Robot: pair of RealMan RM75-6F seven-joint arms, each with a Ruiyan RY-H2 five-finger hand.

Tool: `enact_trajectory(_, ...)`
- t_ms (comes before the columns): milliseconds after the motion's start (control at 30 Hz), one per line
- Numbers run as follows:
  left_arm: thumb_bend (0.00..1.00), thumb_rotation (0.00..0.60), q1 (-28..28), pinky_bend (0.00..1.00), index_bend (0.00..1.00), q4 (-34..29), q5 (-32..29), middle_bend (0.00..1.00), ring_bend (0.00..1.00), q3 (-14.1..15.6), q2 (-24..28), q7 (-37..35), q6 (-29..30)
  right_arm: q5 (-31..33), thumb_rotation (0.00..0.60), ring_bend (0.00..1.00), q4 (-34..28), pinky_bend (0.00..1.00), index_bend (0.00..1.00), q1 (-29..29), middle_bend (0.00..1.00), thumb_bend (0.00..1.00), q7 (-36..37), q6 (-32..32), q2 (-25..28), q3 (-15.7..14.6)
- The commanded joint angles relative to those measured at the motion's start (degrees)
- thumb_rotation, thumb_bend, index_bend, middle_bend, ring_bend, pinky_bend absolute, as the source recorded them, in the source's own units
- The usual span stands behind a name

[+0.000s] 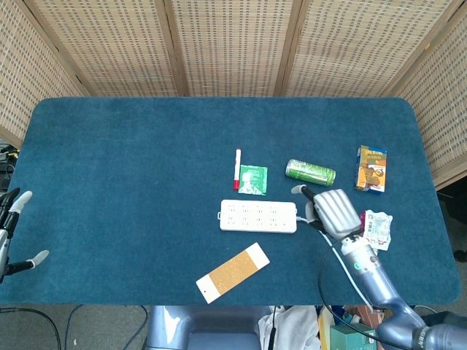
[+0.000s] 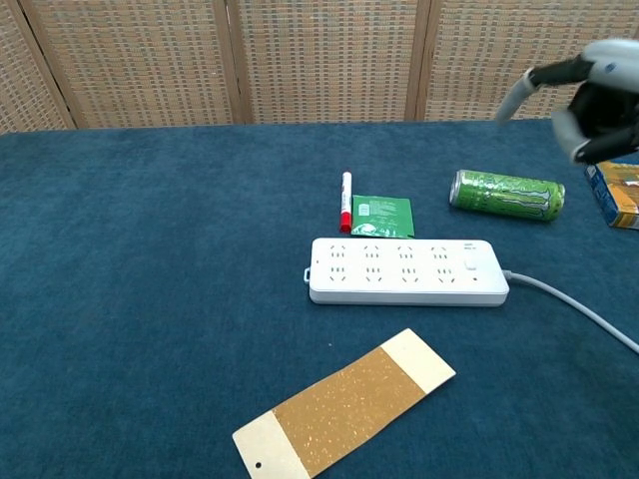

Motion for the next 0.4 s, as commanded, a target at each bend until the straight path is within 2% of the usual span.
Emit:
enact_trajectory(33,0.0,0.6,0.46,0.0,0.0,0.21,0.9,0.0,0.0,0.5,0.21,-0.6,0.49,-8.25,0.6,0.36,-0.95,0.55,0.17,-9.83,0.42,0.15,4.7,11.17,5.21,-4.82)
enact_trajectory(67,0.0,0.6,0.61,0.0,0.0,0.28,1.26,0.0,0.0,0.68,0.22,-0.71,0.66,-8.23,0.6,0.16,-0.98,0.35,0.08,-11.08,0.21,0.04,3.47,11.95,5.97,-5.75)
enact_trajectory(100,0.0,0.6,0.71,0.0,0.0,0.33,1.48,0.0,0.0,0.79,0.22,-0.76,0.77,-8.28,0.6,0.04,-1.18,0.17,0.02,-11.74,0.07,0.0,2.86,12.46,6.27,-6.15)
enact_trajectory(167,0.0,0.6,0.9,0.0,0.0,0.44,1.94,0.0,0.0,1.07,0.21,-0.76,0.93,-8.16,0.6,0.0,-1.48,0.02,0.0,-13.15,0.0,0.0,1.85,13.46,6.72,-6.94)
enact_trajectory(300,0.0,0.6,1.93,0.0,0.0,1.0,3.47,0.0,0.0,2.32,-0.02,-0.51,1.69,-8.7,0.6,0.0,-1.3,0.0,0.0,-18.38,0.0,0.0,-1.37,18.57,6.35,-9.34)
enact_trajectory(400,0.0,0.6,2.35,0.0,0.0,1.37,3.91,0.0,0.0,2.72,-0.15,-0.56,1.99,-9.57,0.6,0.0,-0.51,0.0,0.0,-20.34,0.0,0.0,-2.93,20.63,5.13,-9.71)
